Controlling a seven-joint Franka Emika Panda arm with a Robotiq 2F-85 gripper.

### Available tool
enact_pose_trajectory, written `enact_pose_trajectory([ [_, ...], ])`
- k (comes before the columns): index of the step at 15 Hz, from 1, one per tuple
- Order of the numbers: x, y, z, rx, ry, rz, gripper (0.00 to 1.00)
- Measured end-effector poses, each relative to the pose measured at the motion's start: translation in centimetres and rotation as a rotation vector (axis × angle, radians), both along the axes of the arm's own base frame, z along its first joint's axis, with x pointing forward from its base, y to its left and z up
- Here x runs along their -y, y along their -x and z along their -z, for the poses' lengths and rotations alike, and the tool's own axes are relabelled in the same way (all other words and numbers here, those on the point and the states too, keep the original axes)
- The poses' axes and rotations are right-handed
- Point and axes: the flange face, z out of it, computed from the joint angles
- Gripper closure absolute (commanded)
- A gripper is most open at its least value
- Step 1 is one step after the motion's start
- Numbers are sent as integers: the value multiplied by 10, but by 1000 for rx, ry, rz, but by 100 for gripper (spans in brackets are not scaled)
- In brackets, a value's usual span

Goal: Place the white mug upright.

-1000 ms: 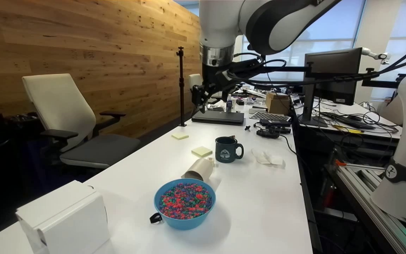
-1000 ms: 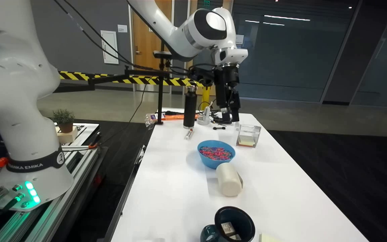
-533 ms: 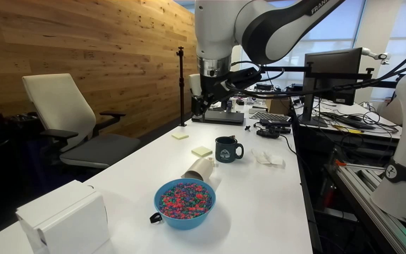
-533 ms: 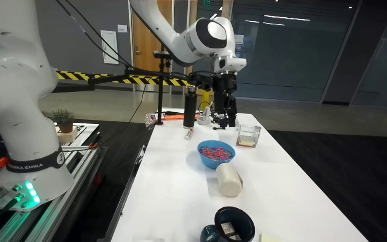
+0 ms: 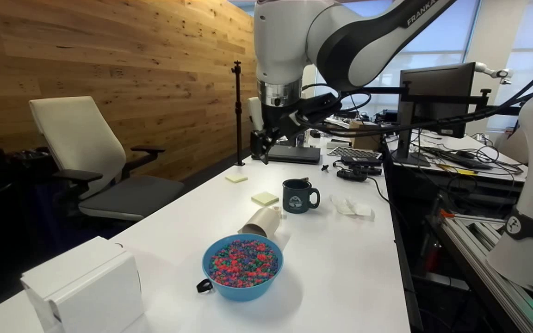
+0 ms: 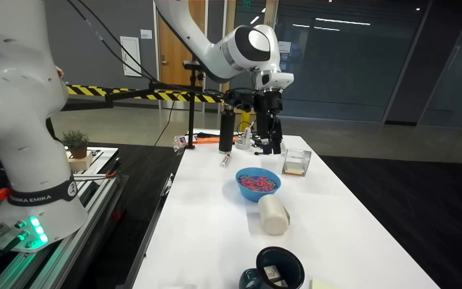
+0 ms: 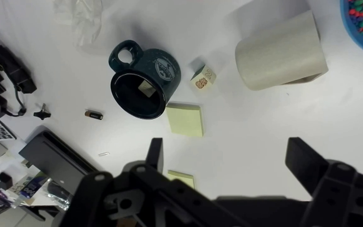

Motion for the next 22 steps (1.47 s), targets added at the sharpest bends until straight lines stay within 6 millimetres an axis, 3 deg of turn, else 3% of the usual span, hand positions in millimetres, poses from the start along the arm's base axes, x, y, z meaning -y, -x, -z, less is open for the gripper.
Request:
enact_pose_trajectory([
  [8,-15,-31,69,-49,-6,-55,0],
  [13,-22,-47,94,-59,-13,-84,0],
  [22,-28,-55,128,-110,5,-121,0],
])
